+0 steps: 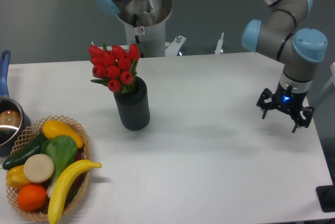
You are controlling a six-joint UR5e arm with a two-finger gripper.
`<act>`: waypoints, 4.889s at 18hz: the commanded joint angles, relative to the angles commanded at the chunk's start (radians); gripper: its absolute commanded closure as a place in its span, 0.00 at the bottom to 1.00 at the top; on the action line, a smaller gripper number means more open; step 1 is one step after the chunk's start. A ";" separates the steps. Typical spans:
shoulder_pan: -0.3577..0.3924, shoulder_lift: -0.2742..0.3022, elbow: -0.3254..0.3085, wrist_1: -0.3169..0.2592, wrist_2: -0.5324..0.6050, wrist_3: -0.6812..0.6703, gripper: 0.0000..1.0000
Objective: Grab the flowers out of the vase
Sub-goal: 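Move the open gripper toward the red tulip stems above the black vase, then lower the gripper onto the tulip stems and close it around them, then lift the gripped tulips straight up out of the black vase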
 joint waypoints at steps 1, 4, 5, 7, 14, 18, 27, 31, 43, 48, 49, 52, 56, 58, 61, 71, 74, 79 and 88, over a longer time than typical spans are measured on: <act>0.000 0.002 0.000 0.000 0.000 0.000 0.00; -0.015 0.002 -0.008 0.000 0.011 -0.030 0.00; -0.014 0.008 -0.005 0.002 0.008 -0.064 0.00; -0.005 0.037 -0.026 0.005 -0.008 -0.106 0.00; 0.075 0.117 -0.175 0.037 -0.392 -0.124 0.00; 0.118 0.162 -0.242 0.038 -0.556 -0.123 0.00; 0.084 0.346 -0.428 0.031 -0.678 -0.130 0.00; 0.040 0.471 -0.573 0.029 -0.698 -0.120 0.00; -0.023 0.770 -0.779 -0.009 -0.776 -0.092 0.00; -0.038 0.851 -0.804 -0.068 -0.782 -0.092 0.00; -0.040 0.848 -0.804 -0.067 -0.787 -0.091 0.00; -0.057 0.835 -0.802 -0.063 -0.808 -0.089 0.00; -0.060 0.815 -0.802 -0.061 -0.867 -0.075 0.00; -0.060 0.810 -0.804 -0.061 -0.879 -0.071 0.00; -0.078 0.793 -0.805 -0.061 -0.879 -0.040 0.00; -0.092 0.756 -0.808 -0.063 -0.920 -0.006 1.00; -0.091 0.756 -0.802 -0.061 -0.920 -0.005 1.00; -0.077 0.770 -0.773 -0.074 -0.931 -0.023 1.00; -0.072 0.781 -0.658 -0.072 -1.034 -0.293 1.00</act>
